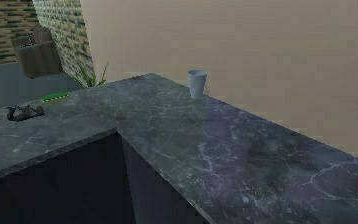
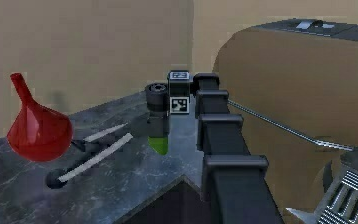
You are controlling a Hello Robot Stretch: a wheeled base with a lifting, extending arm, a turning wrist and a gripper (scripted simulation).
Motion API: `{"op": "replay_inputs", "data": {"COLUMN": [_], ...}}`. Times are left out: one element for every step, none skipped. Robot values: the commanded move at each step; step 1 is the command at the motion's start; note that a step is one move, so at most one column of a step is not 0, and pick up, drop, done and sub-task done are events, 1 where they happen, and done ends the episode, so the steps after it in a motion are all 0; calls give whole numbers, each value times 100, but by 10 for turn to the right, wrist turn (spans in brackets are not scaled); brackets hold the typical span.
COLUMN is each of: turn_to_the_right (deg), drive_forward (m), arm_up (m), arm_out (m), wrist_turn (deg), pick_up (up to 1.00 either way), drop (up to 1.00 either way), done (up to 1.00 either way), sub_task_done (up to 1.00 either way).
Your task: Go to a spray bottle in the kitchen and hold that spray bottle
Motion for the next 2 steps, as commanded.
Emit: {"op": "replay_inputs", "data": {"turn_to_the_right": [0,0], "drive_forward": [0,0], "arm_up": [0,0], "arm_out": [0,0], "wrist_turn": [450,390], "pick_up": [0,0], "drop": [0,0], "done": [0,0], "sub_task_done": [0,0]}}
